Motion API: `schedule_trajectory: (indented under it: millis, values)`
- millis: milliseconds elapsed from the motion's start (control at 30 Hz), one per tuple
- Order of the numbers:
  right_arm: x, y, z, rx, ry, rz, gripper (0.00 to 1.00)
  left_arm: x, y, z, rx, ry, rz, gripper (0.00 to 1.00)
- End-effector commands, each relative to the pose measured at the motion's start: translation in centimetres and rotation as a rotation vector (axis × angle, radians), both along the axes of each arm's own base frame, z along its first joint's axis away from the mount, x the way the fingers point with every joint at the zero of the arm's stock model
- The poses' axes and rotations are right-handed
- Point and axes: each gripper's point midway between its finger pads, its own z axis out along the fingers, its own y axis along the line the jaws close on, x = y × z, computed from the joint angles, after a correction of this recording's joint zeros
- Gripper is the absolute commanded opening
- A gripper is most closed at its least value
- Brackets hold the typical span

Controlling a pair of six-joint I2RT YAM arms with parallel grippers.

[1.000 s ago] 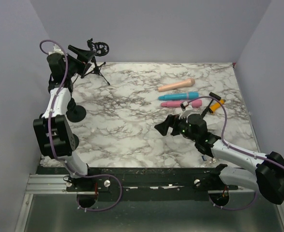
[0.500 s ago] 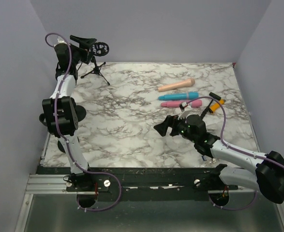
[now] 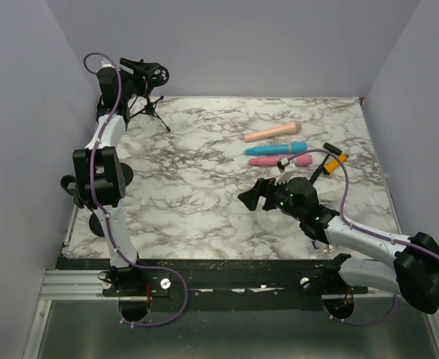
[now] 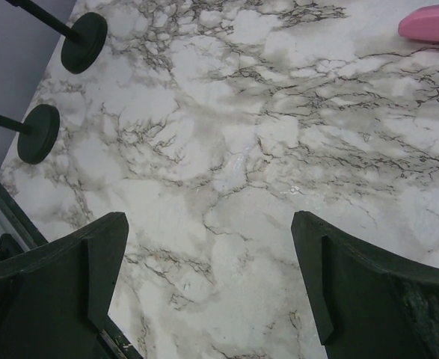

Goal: Remove the microphone from the stand

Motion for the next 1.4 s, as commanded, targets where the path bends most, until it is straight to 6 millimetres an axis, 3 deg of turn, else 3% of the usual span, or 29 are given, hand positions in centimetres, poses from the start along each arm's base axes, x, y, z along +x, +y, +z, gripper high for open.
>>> schedule_trajectory:
  millis: [0, 267, 433, 567, 767, 800, 1000, 1200, 1367]
  values:
    - [0.4, 0.0, 0.0, -0.013, -0.025, -0.013, 1.00, 0.0, -0.3, 0.6, -0.010, -0.036, -0.004, 0.64]
    - [0.4, 0.0, -0.1, -0.018, -0.019, -0.015, 1.00, -2.5, -1.2, 3.4, 0.046, -0.080, -0.044, 0.45]
    - [0.7, -0.4, -0.2, -0.026, -0.020, -0.039, 1.00, -5.1, -2.5, 4.2, 0.050, -0.081, -0.080, 0.43]
    - [0.8, -0.4, -0.6, -0.036, -0.013, -0.045, 1.00, -8.1, -5.0, 5.0, 0.041, -0.089, -0.145, 0.43]
    - [1.0, -0.5, -1.0, -0.054, 0.002, -0.056, 1.00, -14.2, -9.3, 5.1, 0.041, -0.087, -0.251, 0.44]
    - [1.0, -0.6, -1.2, -0.059, 0.007, -0.057, 1.00, -15.5, -10.8, 4.7, 0.039, -0.085, -0.290, 0.44]
    - [1.2, -0.8, -0.3, -0.067, 0.021, -0.078, 1.00, -23.1, -15.6, 3.1, 0.037, -0.093, -0.435, 0.44]
    - [0.4, -1.8, 1.4, -0.009, 0.018, -0.115, 1.00, -30.2, -18.4, 1.0, 0.100, -0.107, -0.507, 0.45]
    - [-0.6, -3.1, 1.1, 0.009, 0.055, -0.161, 1.00, -34.8, -20.3, -0.2, 0.135, -0.130, -0.561, 0.46]
